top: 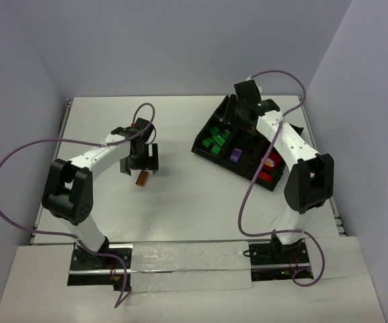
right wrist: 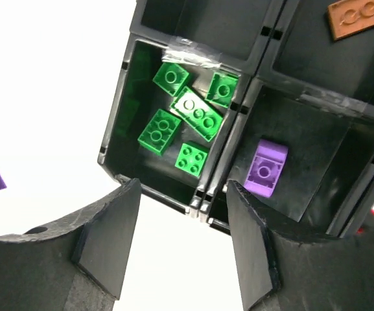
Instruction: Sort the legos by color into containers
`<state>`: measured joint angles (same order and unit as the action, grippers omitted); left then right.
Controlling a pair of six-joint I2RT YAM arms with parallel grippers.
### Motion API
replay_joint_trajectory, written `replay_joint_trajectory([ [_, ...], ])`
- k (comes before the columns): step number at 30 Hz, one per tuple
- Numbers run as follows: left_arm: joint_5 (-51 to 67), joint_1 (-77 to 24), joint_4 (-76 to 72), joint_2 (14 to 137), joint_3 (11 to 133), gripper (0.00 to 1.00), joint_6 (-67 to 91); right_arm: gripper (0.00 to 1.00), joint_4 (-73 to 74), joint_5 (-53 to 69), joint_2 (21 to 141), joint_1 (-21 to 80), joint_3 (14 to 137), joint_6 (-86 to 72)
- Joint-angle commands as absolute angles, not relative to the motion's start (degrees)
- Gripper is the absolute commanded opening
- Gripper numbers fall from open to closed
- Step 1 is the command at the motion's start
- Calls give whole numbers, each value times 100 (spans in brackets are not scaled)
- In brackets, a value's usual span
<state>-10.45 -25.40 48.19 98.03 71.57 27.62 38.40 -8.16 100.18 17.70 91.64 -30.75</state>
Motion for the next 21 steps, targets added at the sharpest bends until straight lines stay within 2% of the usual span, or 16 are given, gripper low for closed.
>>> replay_joint_trajectory([
  [1,-749,-2637,4513,9338,6753,98,2788,65,3850,-1006,9745,1988,9172,-3201],
  [4,-909,-2654,4099,9261,6197,99,2903,67,4055,-1241,9700,2004,9177,-3301],
  [10,-1323,-2654,3627,9413,5954,99,3088,70,4064,-1199,9447,2079,9179,-3255],
  [17,-1556,-2647,3420,10059,6406,88,2966,71,4046,-1152,9320,2118,9076,-3052],
  [18,-1524,-2639,3360,10163,6426,81,2925,71,4043,-1126,9298,2118,9033,-3031],
  [19,-1503,-2637,3345,10291,6475,70,2891,71,4043,-1089,9286,2123,8995,-3005],
  [21,-1408,-2637,3349,10426,6539,57,2854,71,4030,-1057,9268,2127,8948,-2979],
])
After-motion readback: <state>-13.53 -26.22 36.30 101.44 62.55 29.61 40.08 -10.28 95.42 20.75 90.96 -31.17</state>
